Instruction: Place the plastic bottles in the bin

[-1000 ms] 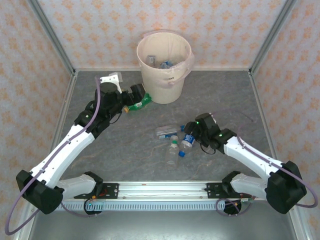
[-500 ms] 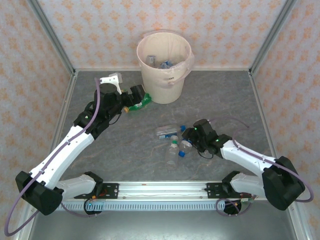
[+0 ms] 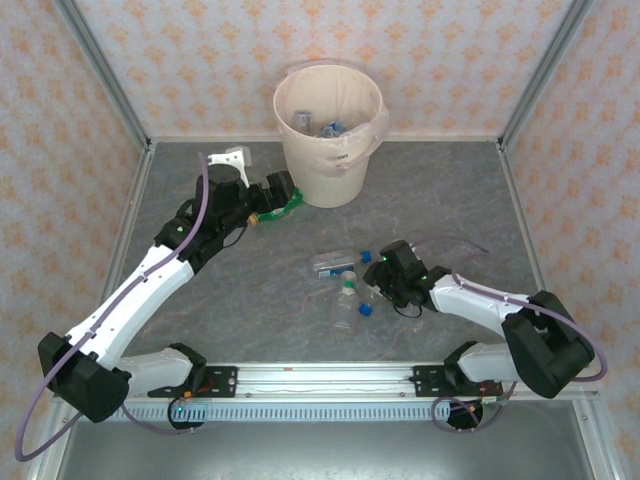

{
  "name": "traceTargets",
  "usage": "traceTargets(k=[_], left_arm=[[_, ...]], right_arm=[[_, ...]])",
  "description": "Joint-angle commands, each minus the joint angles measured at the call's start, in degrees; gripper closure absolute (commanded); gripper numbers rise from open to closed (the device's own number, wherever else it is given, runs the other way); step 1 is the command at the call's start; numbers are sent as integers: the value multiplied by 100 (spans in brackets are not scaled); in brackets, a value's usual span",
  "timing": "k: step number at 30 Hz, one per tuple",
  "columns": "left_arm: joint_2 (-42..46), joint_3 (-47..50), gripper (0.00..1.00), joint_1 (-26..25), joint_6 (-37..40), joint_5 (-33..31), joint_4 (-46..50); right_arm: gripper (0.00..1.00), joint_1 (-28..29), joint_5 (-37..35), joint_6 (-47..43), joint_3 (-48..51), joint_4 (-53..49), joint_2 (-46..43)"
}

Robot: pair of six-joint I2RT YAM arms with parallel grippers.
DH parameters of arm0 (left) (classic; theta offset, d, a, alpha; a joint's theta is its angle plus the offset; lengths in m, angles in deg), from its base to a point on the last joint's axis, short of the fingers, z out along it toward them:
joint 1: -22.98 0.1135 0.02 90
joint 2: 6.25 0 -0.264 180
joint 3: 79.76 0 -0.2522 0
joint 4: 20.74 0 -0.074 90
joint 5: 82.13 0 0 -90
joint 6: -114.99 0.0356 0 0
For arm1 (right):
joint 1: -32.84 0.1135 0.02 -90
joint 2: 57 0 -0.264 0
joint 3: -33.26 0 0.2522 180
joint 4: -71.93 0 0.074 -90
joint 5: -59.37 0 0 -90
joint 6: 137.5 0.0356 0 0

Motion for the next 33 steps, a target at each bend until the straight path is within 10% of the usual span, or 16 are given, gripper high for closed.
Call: traceTargets(k=[1, 22, 33], left_arm=[[-85, -296, 1, -3, 96, 111, -139], [-567, -728, 1, 0, 293, 195, -428], [-471, -801, 1, -8, 357, -4, -262]], right_arm=[[37, 50, -143, -73, -125, -18, 28], [41, 52, -2016, -1057, -2800, -1820, -872], [42, 50, -2404, -2624, -5148, -1148, -30]])
